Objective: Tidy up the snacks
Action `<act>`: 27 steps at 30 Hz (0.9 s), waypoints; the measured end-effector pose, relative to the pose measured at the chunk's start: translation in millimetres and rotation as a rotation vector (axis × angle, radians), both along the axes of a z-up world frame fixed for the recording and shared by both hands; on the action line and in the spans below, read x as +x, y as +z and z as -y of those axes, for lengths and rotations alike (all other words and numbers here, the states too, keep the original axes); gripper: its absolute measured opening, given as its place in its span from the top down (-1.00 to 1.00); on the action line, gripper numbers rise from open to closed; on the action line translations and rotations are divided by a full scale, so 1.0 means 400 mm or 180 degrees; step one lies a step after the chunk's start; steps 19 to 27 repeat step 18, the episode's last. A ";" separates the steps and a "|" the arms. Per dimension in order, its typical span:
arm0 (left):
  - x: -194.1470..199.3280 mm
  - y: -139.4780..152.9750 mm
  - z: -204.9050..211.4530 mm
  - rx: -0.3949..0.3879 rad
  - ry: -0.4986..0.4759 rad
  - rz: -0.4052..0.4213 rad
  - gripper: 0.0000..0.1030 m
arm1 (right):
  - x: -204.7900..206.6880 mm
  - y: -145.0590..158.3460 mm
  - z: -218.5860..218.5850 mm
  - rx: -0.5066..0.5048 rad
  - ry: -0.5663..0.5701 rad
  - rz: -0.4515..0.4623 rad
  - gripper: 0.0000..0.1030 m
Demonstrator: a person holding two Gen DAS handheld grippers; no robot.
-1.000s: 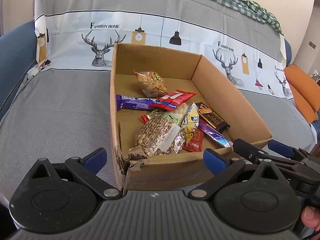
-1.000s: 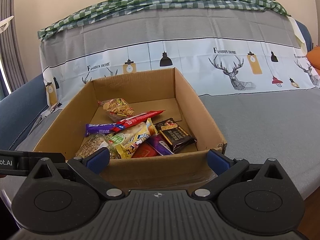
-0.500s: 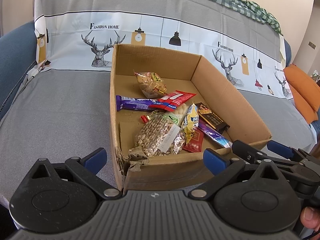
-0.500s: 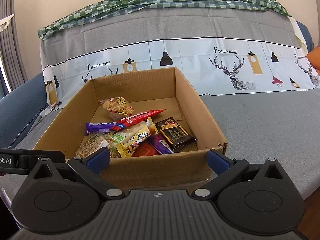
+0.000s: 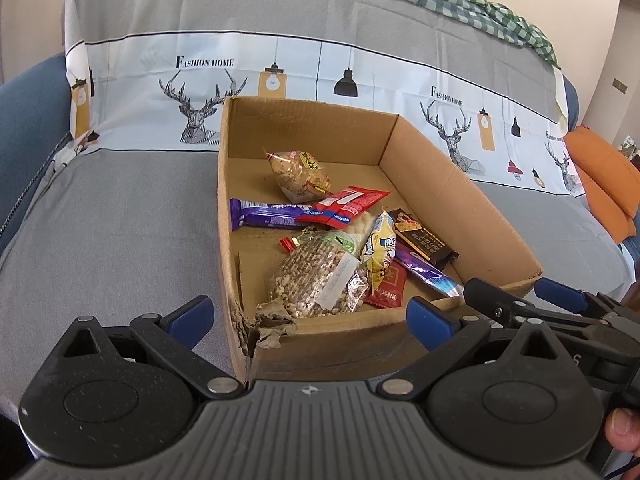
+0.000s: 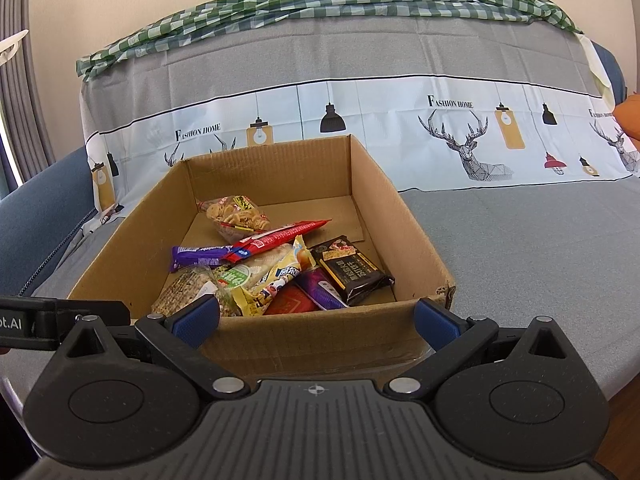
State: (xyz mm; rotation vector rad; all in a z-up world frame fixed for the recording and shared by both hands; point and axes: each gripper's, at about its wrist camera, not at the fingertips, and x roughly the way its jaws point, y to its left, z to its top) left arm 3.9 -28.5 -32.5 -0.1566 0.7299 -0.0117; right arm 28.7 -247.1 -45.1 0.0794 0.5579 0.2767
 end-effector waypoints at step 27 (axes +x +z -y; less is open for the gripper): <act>-0.009 0.015 0.009 0.0047 -0.0182 0.0311 -0.99 | -0.004 0.026 0.032 0.0170 -0.0008 0.0193 -0.99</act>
